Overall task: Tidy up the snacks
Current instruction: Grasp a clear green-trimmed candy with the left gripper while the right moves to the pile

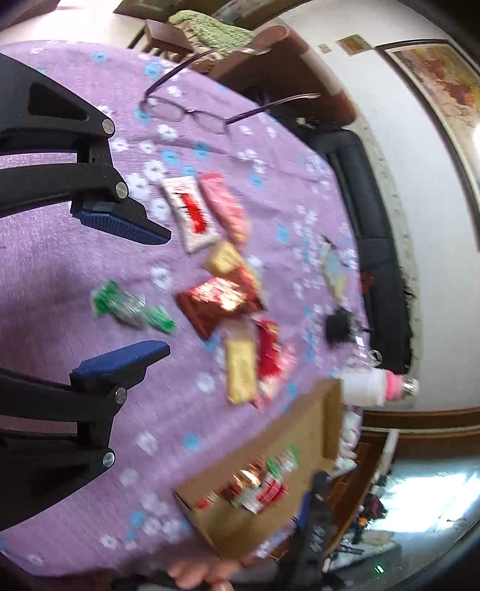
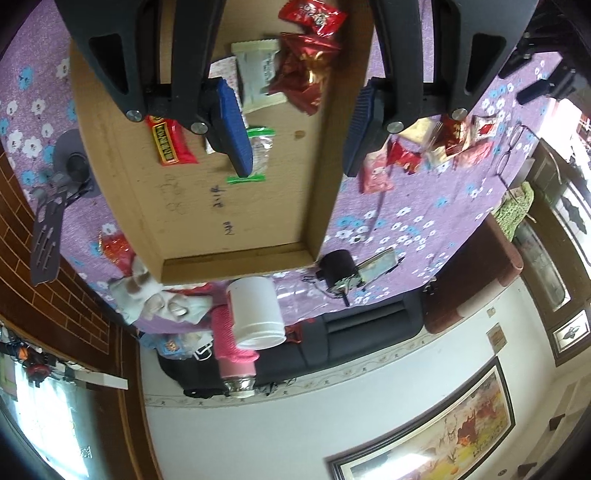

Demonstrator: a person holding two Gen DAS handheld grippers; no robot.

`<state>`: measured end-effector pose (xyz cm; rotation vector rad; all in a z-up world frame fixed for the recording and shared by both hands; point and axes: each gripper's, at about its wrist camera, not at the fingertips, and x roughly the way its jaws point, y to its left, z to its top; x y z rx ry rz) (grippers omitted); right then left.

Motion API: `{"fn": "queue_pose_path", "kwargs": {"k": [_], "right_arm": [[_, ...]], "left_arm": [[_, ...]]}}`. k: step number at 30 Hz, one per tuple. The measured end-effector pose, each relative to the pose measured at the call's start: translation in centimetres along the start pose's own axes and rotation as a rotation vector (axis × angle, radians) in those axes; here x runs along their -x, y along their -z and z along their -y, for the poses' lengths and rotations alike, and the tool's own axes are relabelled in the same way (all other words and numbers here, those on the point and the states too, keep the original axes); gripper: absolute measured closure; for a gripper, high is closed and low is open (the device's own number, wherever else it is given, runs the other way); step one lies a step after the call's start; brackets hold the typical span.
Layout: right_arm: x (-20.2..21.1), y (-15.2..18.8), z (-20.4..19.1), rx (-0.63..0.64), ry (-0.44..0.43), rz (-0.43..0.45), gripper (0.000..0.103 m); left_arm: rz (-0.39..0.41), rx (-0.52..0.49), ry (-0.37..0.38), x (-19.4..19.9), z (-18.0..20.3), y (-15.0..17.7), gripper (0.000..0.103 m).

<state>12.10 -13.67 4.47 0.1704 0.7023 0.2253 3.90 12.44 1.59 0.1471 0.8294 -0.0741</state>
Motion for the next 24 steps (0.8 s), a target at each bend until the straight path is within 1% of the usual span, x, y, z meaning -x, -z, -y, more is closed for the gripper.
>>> {"fn": "queue_pose_path", "kwargs": {"k": [1,4,8,9,10,12,14,15,16,17,19,20,22,23,24], "right_arm": [[0.0,0.1,-0.1,0.004,0.0,-0.001,0.054],[0.0,0.2,-0.3,0.014,0.002,0.001,0.054],[0.1,0.2,-0.4,0.012,-0.007,0.003,0.054],[0.1,0.2,-0.4,0.01,-0.016,0.0,0.054],[0.1,0.3,-0.5,0.008,-0.024,-0.002,0.054],[-0.1,0.3,-0.8,0.01,-0.052,-0.012,0.054],[0.0,0.5,-1.5,0.024,-0.087,-0.023,0.054],[0.0,0.6,-2.0,0.034,-0.107,-0.029,0.054],[0.1,0.7,-2.6,0.05,-0.14,-0.036,0.054],[0.0,0.8,-3.3,0.067,-0.171,-0.046,0.054],[-1.1,1.1,-5.5,0.112,-0.247,-0.113,0.054],[-1.6,1.2,-6.2,0.118,-0.269,-0.145,0.054],[-3.4,1.2,-7.6,0.095,-0.325,-0.237,0.053],[-4.3,1.0,-8.3,0.095,-0.336,-0.272,0.053],[-5.5,0.9,-9.1,0.114,-0.327,-0.306,0.054]], "left_arm": [[-0.024,-0.006,0.011,-0.7,-0.1,0.4,0.046],[-0.062,0.001,0.034,-2.2,-0.1,0.8,0.045],[-0.094,0.016,0.018,-3.9,-0.1,1.1,0.046],[-0.096,0.013,0.02,-4.0,-0.1,1.1,0.054],[-0.088,0.011,0.012,-4.1,0.0,1.2,0.06],[-0.079,0.013,-0.003,-4.1,0.0,1.1,0.078],[-0.07,0.024,-0.028,-4.3,-0.1,1.0,0.08],[-0.066,0.027,-0.053,-4.5,-0.3,0.9,0.08],[-0.061,0.04,-0.086,-4.6,-0.6,0.9,0.08],[-0.063,0.059,-0.094,-4.7,-1.1,0.9,0.08],[-0.068,0.11,-0.098,-4.9,-2.2,0.8,0.08],[-0.069,0.122,-0.097,-4.9,-2.5,0.8,0.08],[-0.072,0.141,-0.088,-5.0,-3.0,0.8,0.08],[-0.072,0.144,-0.087,-5.0,-3.1,0.8,0.08],[-0.072,0.144,-0.088,-5.0,-3.1,0.8,0.08]]}}
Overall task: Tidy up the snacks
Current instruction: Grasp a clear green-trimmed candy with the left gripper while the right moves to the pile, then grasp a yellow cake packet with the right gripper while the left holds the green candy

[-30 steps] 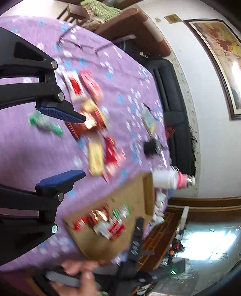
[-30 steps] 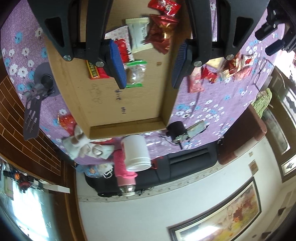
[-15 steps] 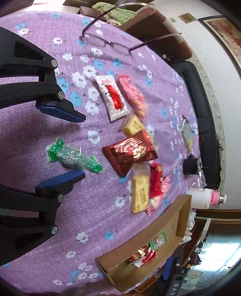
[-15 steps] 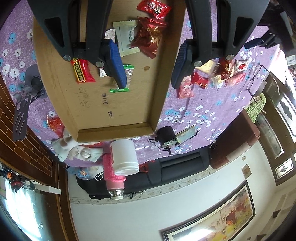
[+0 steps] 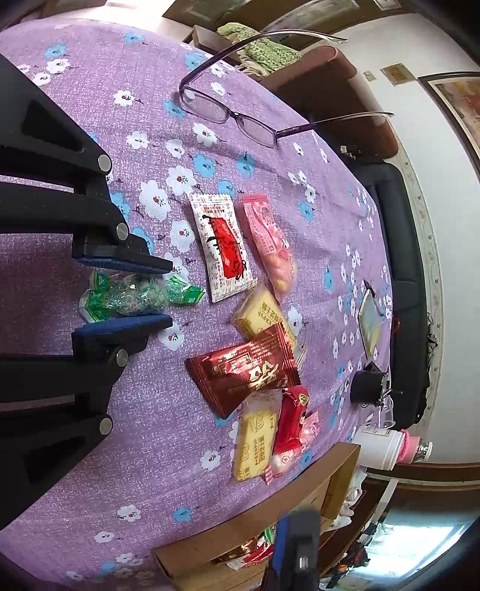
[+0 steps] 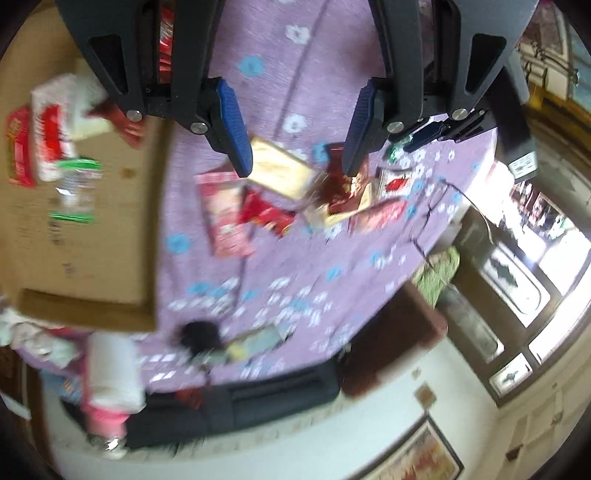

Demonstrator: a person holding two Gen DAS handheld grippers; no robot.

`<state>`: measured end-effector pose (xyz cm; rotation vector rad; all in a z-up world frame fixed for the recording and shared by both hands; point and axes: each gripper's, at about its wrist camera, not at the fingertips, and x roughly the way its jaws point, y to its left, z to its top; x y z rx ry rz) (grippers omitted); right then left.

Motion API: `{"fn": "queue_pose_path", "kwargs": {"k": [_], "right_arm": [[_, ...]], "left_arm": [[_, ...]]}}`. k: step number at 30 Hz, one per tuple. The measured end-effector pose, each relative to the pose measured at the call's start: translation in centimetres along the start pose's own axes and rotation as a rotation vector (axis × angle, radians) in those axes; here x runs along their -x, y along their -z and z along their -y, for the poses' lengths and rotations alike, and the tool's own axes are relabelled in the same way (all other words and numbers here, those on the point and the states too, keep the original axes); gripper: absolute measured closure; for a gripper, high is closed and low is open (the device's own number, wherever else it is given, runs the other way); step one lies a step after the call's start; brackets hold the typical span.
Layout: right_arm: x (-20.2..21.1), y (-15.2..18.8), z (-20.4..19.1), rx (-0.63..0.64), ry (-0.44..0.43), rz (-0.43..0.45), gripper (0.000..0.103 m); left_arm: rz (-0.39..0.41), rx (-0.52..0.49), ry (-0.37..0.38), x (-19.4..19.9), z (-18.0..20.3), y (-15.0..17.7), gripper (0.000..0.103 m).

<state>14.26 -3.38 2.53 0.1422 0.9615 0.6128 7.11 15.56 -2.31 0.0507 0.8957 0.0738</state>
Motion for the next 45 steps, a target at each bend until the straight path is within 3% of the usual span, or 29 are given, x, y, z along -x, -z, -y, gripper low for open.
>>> {"fn": "queue_pose_path", "kwargs": {"k": [3,6,14,21,25,32,36,38,39,40,45], "right_arm": [[-3.2,-1.4,-0.3,0.033,0.049,-0.097,0.054],[-4.7,-2.2,0.4,0.029,0.122,-0.103,0.054],[-6.2,-2.8,0.0,0.043,0.121,-0.139,0.046],[-7.3,-0.8,-2.2,0.17,0.179,-0.216,0.046],[-6.7,1.0,-3.0,0.197,0.138,-0.265,0.046],[-5.8,4.6,-5.9,0.387,0.206,-0.258,0.041],[-5.5,5.4,-5.9,0.448,0.196,-0.262,0.039],[-5.3,5.7,-5.9,0.466,0.19,-0.256,0.044],[-5.1,5.8,-5.9,0.469,0.183,-0.251,0.06],[-4.8,5.9,-5.9,0.459,0.177,-0.249,0.067],[-4.1,6.1,-5.3,0.313,0.197,-0.183,0.069]], "left_arm": [[0.002,-0.001,-0.003,0.0,0.0,0.0,0.08],[-0.001,0.013,0.005,0.2,-0.2,0.1,0.08],[-0.005,0.02,0.015,0.2,-0.5,0.0,0.08],[-0.007,0.026,0.023,0.2,-0.5,0.0,0.08],[-0.008,0.026,0.024,0.1,-0.6,0.0,0.08],[-0.008,0.025,0.024,0.1,-0.5,0.0,0.08],[-0.008,0.025,0.024,0.1,-0.5,0.0,0.08],[-0.008,0.025,0.024,0.1,-0.5,0.0,0.08],[-0.007,0.025,0.024,0.1,-0.5,0.0,0.08],[-0.007,0.023,0.023,0.1,-0.5,0.0,0.08],[-0.005,0.026,0.023,0.2,-0.5,0.0,0.08]]}}
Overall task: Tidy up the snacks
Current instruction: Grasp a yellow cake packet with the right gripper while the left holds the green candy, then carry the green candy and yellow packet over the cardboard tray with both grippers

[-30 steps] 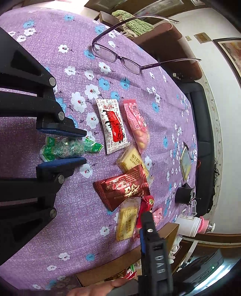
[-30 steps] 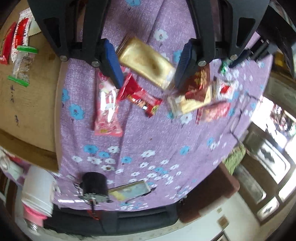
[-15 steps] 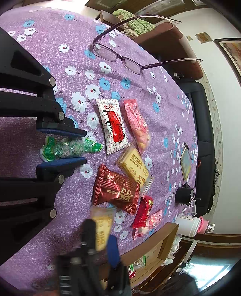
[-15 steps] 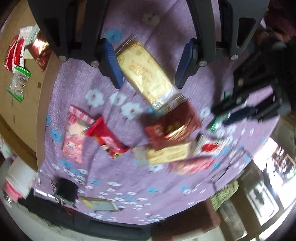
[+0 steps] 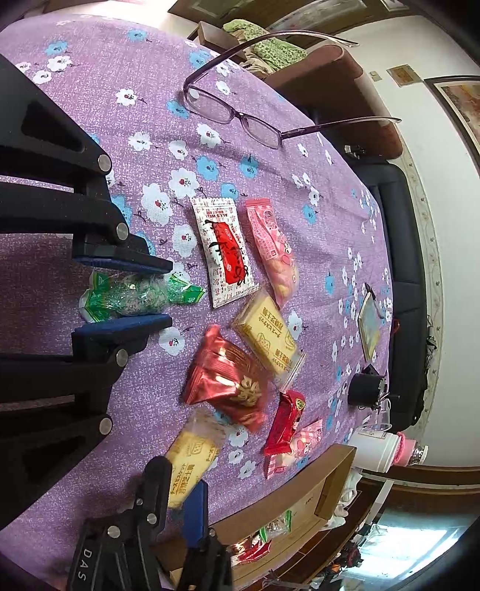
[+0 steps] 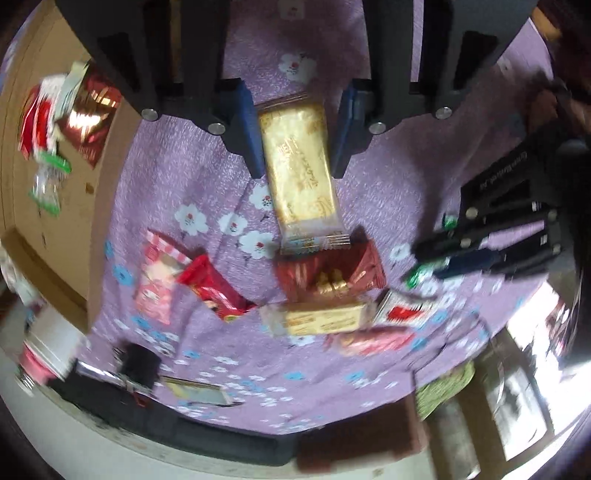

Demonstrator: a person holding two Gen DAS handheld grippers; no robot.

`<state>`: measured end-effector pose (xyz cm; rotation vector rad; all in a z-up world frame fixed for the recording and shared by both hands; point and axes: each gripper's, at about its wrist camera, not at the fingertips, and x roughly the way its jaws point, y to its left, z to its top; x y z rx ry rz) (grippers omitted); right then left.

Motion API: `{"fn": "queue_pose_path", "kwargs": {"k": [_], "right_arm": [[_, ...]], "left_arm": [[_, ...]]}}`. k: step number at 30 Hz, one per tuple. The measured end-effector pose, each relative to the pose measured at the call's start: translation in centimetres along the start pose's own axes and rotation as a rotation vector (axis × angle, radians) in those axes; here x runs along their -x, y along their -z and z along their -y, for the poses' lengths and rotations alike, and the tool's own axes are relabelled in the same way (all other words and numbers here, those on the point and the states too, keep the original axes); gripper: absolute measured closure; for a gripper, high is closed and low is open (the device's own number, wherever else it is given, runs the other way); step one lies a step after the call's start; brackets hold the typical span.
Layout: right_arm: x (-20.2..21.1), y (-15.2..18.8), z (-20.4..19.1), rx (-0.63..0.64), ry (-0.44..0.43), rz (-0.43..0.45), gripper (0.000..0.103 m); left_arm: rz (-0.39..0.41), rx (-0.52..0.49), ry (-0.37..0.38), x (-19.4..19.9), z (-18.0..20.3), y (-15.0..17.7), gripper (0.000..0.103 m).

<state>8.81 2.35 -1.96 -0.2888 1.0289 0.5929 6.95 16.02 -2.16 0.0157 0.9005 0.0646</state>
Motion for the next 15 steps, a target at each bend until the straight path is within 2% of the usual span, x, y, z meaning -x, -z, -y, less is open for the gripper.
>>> {"fn": "queue_pose_path", "kwargs": {"k": [2,4,10,15], "right_arm": [[0.5,0.1,0.7,-0.095,-0.065,0.037,0.069],[1.1,0.3,1.0,-0.147,-0.088,0.079,0.069],[3.5,0.5,2.5,-0.211,-0.158,0.215,0.069],[4.9,0.5,4.1,-0.254,-0.166,0.276,0.069]], "left_arm": [[0.003,0.011,0.008,0.1,-0.2,0.0,0.08],[0.015,0.022,0.01,0.4,-0.5,0.0,0.08],[0.064,0.057,0.047,1.6,-1.2,-0.1,0.08],[0.083,0.063,0.048,2.0,-1.3,-0.3,0.08]]}}
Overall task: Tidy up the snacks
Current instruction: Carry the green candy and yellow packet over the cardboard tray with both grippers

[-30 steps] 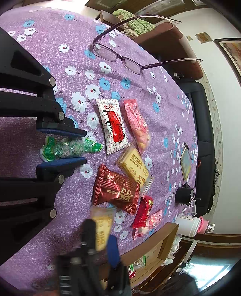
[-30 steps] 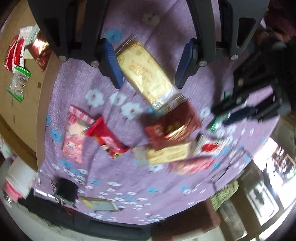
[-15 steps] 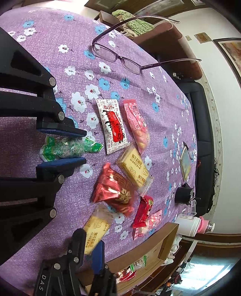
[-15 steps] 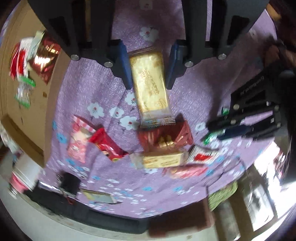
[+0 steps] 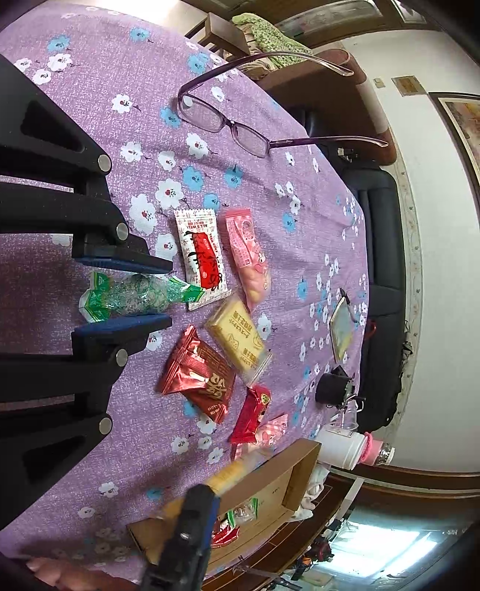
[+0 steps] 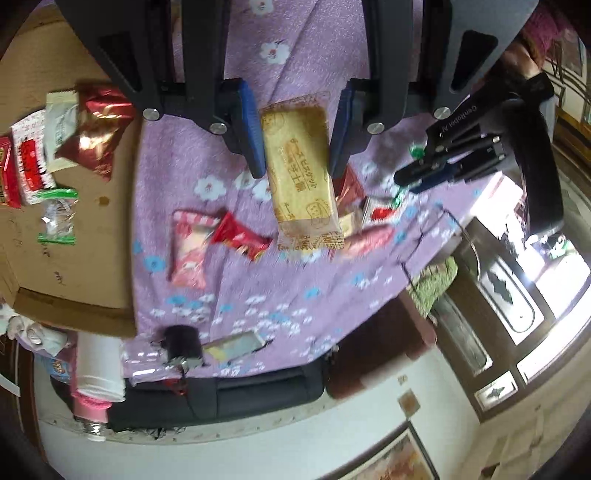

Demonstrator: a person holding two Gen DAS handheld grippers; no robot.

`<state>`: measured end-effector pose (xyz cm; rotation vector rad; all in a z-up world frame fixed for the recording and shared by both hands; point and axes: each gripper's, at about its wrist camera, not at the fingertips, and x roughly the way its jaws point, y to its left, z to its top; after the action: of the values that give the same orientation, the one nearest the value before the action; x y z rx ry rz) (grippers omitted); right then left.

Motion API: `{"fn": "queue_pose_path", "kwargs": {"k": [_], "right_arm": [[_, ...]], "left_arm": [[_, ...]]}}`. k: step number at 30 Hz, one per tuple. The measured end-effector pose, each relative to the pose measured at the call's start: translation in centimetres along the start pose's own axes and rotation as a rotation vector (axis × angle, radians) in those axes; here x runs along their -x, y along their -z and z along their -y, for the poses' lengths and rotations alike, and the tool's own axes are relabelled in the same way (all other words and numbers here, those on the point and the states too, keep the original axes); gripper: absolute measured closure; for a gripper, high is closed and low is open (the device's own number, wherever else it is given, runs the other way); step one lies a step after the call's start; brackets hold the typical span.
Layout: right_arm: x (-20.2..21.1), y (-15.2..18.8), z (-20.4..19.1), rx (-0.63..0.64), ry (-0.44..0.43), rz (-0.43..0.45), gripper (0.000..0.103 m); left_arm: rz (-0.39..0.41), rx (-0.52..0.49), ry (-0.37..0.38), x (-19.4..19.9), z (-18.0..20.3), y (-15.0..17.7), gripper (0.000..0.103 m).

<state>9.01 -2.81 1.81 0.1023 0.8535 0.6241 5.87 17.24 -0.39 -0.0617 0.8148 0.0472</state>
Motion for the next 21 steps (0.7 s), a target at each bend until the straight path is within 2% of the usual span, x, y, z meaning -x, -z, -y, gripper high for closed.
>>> {"fn": "queue_pose_path", "kwargs": {"k": [3,10,21], "right_arm": [[0.5,-0.4,0.7,-0.015,0.009,0.018,0.069],[1.6,-0.9,2.3,-0.059,0.018,0.051,0.069],[3.0,-1.4,4.7,-0.116,0.042,0.091,0.069]], "left_arm": [[0.003,-0.008,-0.009,-0.1,0.3,0.0,0.08],[0.049,-0.002,0.027,1.1,0.3,-0.1,0.08],[0.035,0.016,0.043,2.0,1.4,-0.8,0.08]]}}
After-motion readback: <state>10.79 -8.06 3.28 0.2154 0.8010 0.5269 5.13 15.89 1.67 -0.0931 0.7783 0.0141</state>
